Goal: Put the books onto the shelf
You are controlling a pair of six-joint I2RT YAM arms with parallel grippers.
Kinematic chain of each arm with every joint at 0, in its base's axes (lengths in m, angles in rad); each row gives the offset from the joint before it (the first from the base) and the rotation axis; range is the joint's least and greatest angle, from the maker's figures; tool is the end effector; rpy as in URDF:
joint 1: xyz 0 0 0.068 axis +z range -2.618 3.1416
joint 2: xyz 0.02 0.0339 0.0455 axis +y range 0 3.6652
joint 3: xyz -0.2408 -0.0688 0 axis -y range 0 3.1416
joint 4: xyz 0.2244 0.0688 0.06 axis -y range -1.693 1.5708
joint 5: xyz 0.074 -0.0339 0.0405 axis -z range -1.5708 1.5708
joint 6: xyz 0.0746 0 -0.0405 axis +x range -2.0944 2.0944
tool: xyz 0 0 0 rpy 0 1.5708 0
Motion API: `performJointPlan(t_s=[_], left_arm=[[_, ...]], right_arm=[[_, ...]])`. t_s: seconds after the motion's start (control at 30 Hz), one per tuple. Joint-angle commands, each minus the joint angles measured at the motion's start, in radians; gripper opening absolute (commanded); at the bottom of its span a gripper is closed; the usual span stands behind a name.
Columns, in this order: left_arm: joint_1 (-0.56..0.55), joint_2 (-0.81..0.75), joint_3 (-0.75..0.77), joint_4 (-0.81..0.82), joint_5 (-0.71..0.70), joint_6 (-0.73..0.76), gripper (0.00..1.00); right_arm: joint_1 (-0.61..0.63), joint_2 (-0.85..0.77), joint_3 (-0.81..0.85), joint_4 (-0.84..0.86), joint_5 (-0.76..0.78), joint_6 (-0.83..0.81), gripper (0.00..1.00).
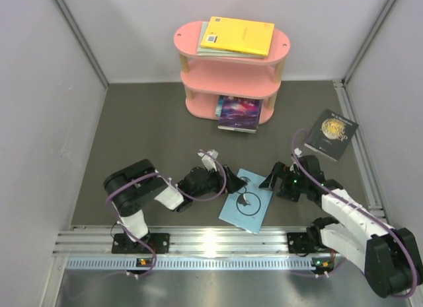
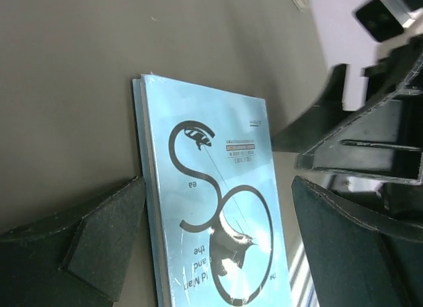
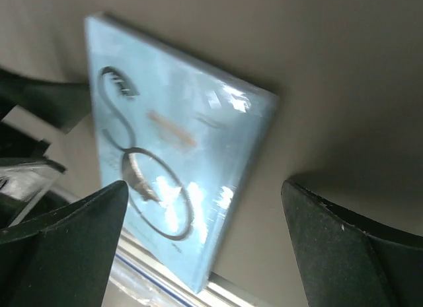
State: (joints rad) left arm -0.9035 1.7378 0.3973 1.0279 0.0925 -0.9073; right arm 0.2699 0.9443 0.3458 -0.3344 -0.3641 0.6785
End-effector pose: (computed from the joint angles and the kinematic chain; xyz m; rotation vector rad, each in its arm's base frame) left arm 0.1869 -0.2484 0.1006 0.0670 2.1091 -1.2676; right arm 0.1699 0.0746 0.1163 0.3751 2.5942 0.8230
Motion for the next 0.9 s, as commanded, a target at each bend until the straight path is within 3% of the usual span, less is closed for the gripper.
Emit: performJointPlan(t_s=[0.0,0.1,0.27,0.4,0.5,0.53,0.6,0.63,0.7,0.83,0.87], left_arm=[[-0.028,0.132,-0.043,-0.002,0.148,-0.083,0.99],[-0.054,0.204,-0.034,0.09,0.218,-0.128,0.99],[-0.066,0.389,-0.028,0.432,0.332,-0.232,0.99],[-0.066,0.488,-0.031,0.603,0.366,-0.301,0.99],[-0.074,0.523,-0.014,0.618,0.374,-0.309,0.98],[-0.078,0.526,-0.012,0.615,0.371,-0.308,0.97],[-0.078,0.522,-0.017,0.618,0.365,-0.3,0.97],[-0.077,0.519,-0.026,0.618,0.356,-0.298,0.97],[-0.077,0.502,-0.037,0.607,0.348,-0.286,0.97],[-0.064,0.477,-0.058,0.621,0.339,-0.275,0.98],[-0.058,0.454,-0.069,0.629,0.336,-0.271,0.99]], right_arm=[[0.101,0.027,-0.099,0.013,0.08,0.085,1.0],[0.196,0.08,-0.152,0.128,0.054,0.183,1.0],[0.259,0.191,-0.249,0.463,-0.03,0.285,0.98],[0.264,0.05,-0.294,0.529,-0.01,0.367,0.87],[0.269,-0.181,-0.323,0.535,0.065,0.455,0.71],[0.27,-0.238,-0.315,0.508,0.089,0.461,0.63],[0.272,-0.376,-0.254,0.356,0.172,0.449,0.58],[0.272,-0.406,-0.233,0.338,0.192,0.441,0.49],[0.272,-0.423,-0.167,0.209,0.235,0.397,0.38],[0.272,-0.325,-0.064,0.078,0.235,0.317,0.0],[0.272,-0.308,-0.042,0.069,0.223,0.302,0.0]])
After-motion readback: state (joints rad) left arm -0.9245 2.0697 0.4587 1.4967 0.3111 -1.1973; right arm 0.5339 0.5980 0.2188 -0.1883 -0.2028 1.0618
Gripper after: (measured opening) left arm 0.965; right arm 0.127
